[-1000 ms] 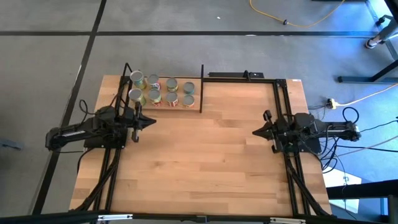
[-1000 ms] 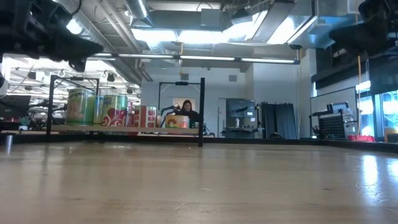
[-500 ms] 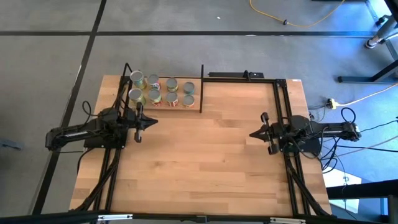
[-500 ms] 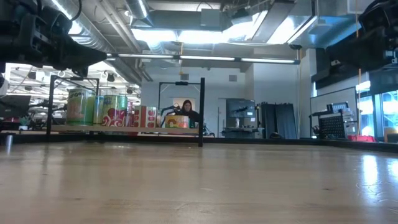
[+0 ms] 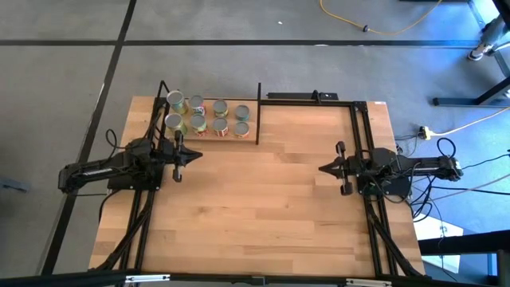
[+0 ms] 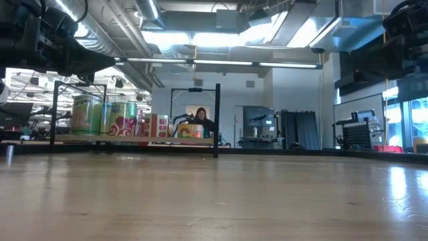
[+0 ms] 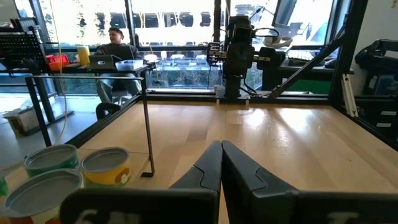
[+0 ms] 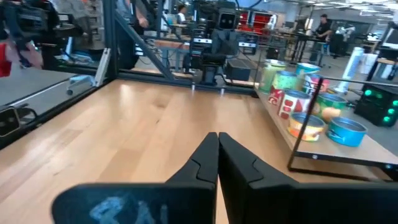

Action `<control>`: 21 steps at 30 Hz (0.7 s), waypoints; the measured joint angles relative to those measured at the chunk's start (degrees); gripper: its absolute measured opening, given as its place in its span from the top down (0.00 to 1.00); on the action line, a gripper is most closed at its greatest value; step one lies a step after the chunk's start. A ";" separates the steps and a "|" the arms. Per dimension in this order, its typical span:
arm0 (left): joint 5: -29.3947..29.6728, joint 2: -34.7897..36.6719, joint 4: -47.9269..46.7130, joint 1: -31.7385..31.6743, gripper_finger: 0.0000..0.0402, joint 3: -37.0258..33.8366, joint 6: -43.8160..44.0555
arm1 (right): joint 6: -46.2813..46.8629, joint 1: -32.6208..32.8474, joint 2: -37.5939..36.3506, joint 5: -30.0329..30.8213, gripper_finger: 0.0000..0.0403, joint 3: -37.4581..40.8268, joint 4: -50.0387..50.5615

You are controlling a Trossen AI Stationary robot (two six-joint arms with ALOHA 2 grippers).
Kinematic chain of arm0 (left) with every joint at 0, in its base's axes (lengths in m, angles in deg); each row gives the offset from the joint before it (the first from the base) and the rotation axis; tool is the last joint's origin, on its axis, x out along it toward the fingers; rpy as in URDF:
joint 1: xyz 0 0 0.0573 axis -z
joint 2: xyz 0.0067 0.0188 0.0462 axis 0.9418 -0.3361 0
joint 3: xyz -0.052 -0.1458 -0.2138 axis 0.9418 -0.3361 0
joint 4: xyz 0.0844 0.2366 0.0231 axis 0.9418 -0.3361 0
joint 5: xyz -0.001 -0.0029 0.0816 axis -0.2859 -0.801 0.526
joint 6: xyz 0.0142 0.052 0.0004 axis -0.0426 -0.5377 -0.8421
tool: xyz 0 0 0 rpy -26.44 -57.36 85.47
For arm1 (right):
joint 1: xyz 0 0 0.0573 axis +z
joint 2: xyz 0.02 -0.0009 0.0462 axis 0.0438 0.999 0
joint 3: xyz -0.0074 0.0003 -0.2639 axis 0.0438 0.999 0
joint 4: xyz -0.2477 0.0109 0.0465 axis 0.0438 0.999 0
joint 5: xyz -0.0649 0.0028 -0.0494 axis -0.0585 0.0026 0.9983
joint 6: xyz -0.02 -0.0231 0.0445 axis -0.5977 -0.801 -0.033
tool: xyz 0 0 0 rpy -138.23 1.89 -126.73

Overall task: Pick and place cans onto a shelf
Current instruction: Return to Home Position

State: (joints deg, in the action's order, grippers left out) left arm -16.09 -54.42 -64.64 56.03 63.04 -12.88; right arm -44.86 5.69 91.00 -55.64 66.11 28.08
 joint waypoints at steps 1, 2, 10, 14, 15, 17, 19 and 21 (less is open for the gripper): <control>0.02 0.01 -0.01 -0.01 1.00 0.00 0.00 | -0.05 0.00 0.00 -0.26 0.98 0.00 0.01; 0.02 0.01 -0.01 0.00 1.00 0.00 0.00 | -0.09 0.00 0.00 -0.60 0.98 0.00 0.00; 0.02 0.01 0.04 0.00 1.00 0.00 0.02 | 0.69 0.00 0.00 -1.20 0.98 0.00 0.04; 0.02 0.00 0.02 0.00 1.00 0.00 0.04 | 1.06 0.00 0.00 -1.22 0.98 0.00 0.04; 0.01 -0.01 0.04 -0.01 1.00 0.00 0.04 | 0.84 0.00 0.00 -1.22 0.98 0.00 0.04; 0.02 -0.01 0.04 0.00 1.00 0.00 0.07 | 0.99 0.00 0.00 -1.22 0.98 0.00 0.04; 0.02 -0.01 0.04 0.00 1.00 0.00 0.07 | 1.04 0.00 0.00 -1.22 0.98 0.00 0.04; 0.02 -0.01 0.04 0.00 1.00 0.00 0.07 | 0.98 0.00 0.00 -1.22 0.98 0.00 0.05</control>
State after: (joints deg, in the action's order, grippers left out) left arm -16.07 -54.43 -64.59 56.03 63.04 -12.82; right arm -43.88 5.69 91.00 -56.86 66.11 28.12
